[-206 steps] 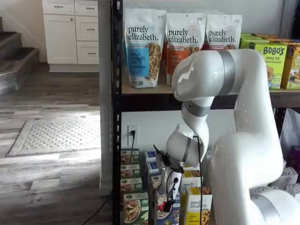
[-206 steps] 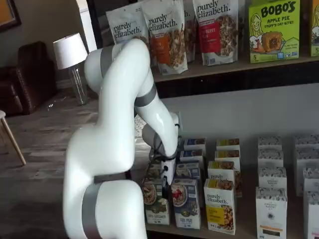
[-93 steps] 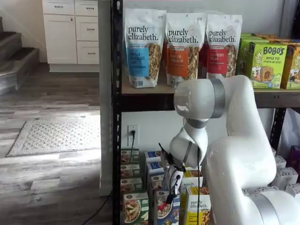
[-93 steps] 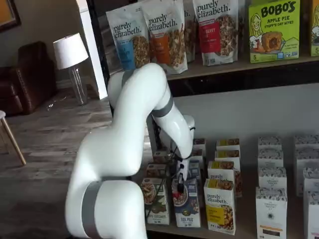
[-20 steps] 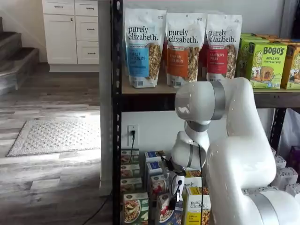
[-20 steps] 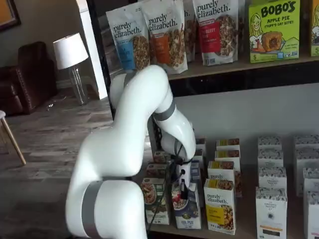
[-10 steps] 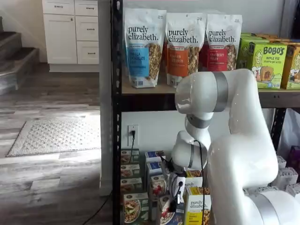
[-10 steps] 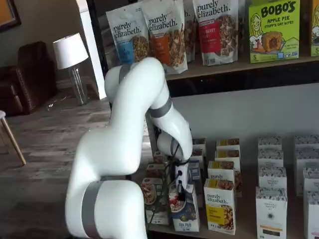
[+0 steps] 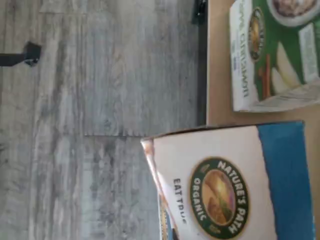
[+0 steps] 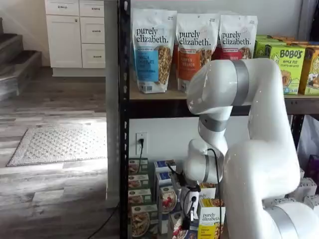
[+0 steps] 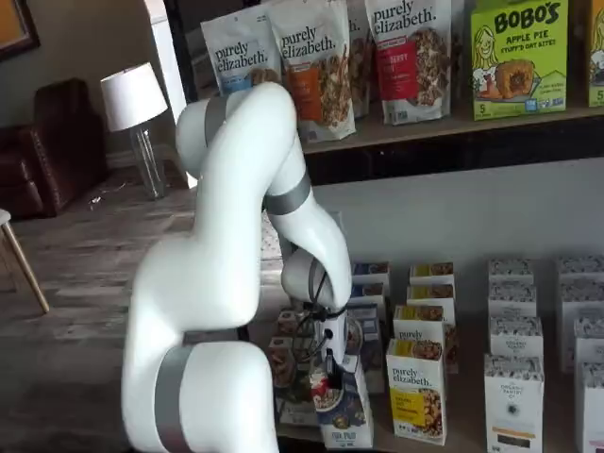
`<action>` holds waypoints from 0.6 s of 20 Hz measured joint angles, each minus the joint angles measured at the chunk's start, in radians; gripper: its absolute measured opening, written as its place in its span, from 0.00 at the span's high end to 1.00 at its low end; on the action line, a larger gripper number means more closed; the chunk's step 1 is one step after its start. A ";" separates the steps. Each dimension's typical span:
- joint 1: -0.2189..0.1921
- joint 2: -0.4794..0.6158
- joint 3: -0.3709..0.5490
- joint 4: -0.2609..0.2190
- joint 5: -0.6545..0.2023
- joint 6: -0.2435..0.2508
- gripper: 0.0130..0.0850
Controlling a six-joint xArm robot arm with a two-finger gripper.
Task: Pick up the blue and white box that is on the bottom shelf, the second box from the left
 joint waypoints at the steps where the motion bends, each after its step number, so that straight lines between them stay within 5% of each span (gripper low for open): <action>1: 0.003 -0.019 0.026 -0.005 -0.004 0.007 0.67; 4: 0.010 -0.071 0.096 -0.011 -0.013 0.018 0.67; 8: 0.008 -0.154 0.197 -0.132 -0.024 0.131 0.67; 12: 0.004 -0.232 0.254 -0.169 0.031 0.164 0.67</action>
